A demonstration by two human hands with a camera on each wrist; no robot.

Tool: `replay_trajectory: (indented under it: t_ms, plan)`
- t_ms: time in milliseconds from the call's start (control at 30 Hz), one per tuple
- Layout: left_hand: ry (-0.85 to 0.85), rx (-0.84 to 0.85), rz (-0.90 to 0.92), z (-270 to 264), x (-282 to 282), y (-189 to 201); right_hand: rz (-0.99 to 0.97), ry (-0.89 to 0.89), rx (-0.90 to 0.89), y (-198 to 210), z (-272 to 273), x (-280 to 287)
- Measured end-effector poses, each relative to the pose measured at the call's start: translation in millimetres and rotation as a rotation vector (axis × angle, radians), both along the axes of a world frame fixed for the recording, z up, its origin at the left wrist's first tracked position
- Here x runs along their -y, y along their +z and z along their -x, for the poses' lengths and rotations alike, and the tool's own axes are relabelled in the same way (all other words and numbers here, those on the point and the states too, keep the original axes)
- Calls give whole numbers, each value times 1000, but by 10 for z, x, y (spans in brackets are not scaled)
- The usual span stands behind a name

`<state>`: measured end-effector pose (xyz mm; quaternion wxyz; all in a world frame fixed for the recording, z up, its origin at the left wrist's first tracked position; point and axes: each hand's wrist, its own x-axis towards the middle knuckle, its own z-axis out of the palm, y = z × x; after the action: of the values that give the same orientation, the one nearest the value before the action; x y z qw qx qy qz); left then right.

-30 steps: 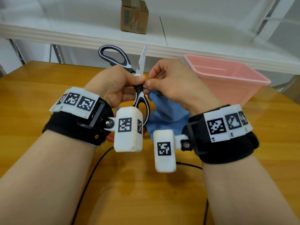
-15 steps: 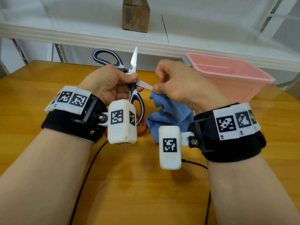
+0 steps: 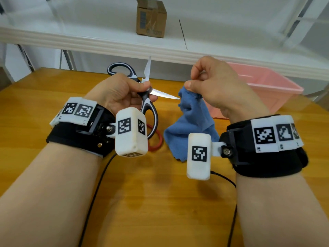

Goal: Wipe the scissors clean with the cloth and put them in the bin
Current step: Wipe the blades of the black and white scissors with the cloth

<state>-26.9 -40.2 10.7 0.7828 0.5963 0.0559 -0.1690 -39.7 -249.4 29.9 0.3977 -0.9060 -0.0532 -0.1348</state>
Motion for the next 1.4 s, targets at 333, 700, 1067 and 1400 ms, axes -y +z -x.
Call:
replay_trajectory:
  t_ms: [333,700,1067,1400]
  plan:
    - [-112,0,36,-16,-15,-7,-168,69,15,9,10,-107]
    - [-183,79,7,7,47,-18,-62,99,110,5,-9,-124]
    - [-227,179,-122,8,162,-58,73,79,178,-62,-1,-277]
    - [-164,260,-239,-26,180,-80,254,79,171,-91,5,-394]
